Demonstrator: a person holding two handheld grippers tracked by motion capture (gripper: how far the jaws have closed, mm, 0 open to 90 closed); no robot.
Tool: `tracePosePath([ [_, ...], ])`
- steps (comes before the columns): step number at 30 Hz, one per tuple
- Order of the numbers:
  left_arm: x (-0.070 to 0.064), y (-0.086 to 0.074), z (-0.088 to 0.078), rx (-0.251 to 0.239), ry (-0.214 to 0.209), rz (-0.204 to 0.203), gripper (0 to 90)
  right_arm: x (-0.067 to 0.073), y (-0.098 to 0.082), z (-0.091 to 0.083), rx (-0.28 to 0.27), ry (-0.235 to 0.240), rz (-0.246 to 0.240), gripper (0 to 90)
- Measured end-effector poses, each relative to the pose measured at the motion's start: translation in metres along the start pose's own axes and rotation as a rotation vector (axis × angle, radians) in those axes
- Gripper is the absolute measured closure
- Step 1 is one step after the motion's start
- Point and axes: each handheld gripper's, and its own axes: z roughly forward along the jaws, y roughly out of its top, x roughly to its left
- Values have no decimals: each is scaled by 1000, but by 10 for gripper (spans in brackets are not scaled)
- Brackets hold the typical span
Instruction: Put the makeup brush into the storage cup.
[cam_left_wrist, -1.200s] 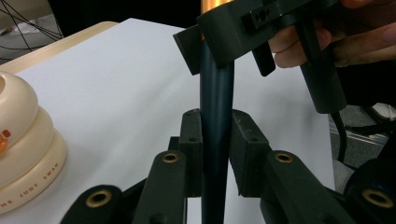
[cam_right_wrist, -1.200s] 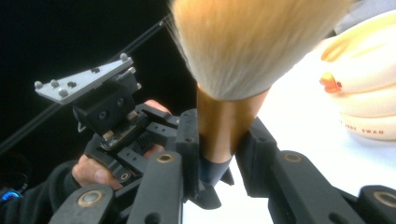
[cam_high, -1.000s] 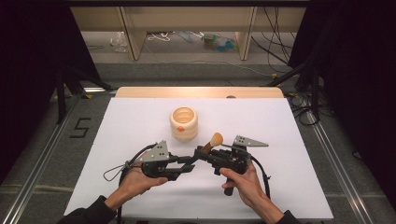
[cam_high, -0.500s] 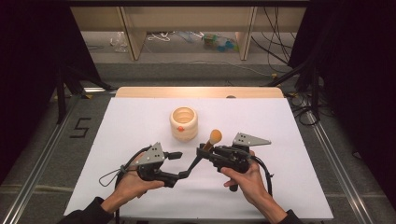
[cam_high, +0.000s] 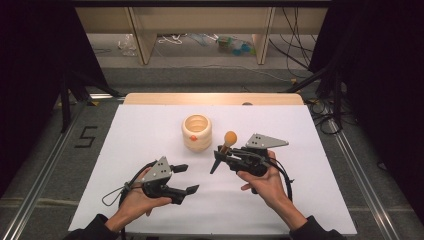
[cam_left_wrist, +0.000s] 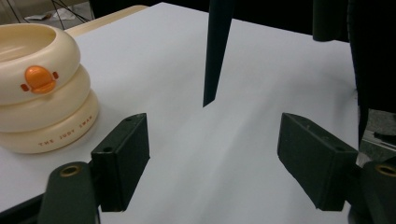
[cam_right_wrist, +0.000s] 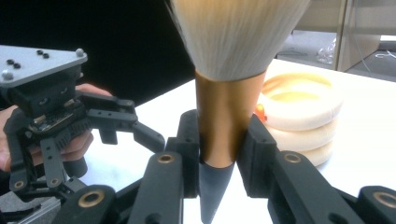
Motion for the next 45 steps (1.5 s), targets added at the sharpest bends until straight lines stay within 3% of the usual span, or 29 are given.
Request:
tracePosePath([
  [2,0,-2,-1,3,4,-18,251,-1,3,2,13,-4,-8,727],
  [5,1,-3,-3,-4,9,-7,248,-6,9,6,24,-20,-30,727],
  [7,0,-3,-4,-4,19,-21,242,-8,12,6,41,-30,-20,727],
  [8,1,-4,-5,-4,18,-7,240,-10,13,7,35,-32,-27,727],
  [10,1,-5,-6,-6,28,-21,238,-13,16,8,38,-41,-28,727],
  [11,3,-5,-6,-6,25,0,237,-14,18,9,40,-47,-33,727],
  [14,4,-6,-7,-8,25,-17,232,-19,22,10,41,-58,-37,727],
  [15,5,-6,-8,-10,32,1,230,-20,23,10,50,-68,-37,727],
  [21,9,-8,-13,-16,46,-9,227,-29,33,13,57,-92,-46,727],
  [28,12,-12,-18,-42,49,-32,224,-33,44,19,58,-97,-60,727],
  [32,14,-14,-20,-29,53,-17,224,-33,50,23,68,-105,-70,727],
  [34,13,-16,-21,-19,67,-33,224,-32,53,25,76,-108,-63,727],
  [39,14,-19,-24,-26,71,-28,224,-35,59,30,74,-111,-77,727],
  [41,14,-20,-25,-32,71,-53,224,-36,62,32,75,-117,-73,727],
  [45,14,-20,-25,-23,76,-37,224,-40,66,34,81,-133,-82,727],
])
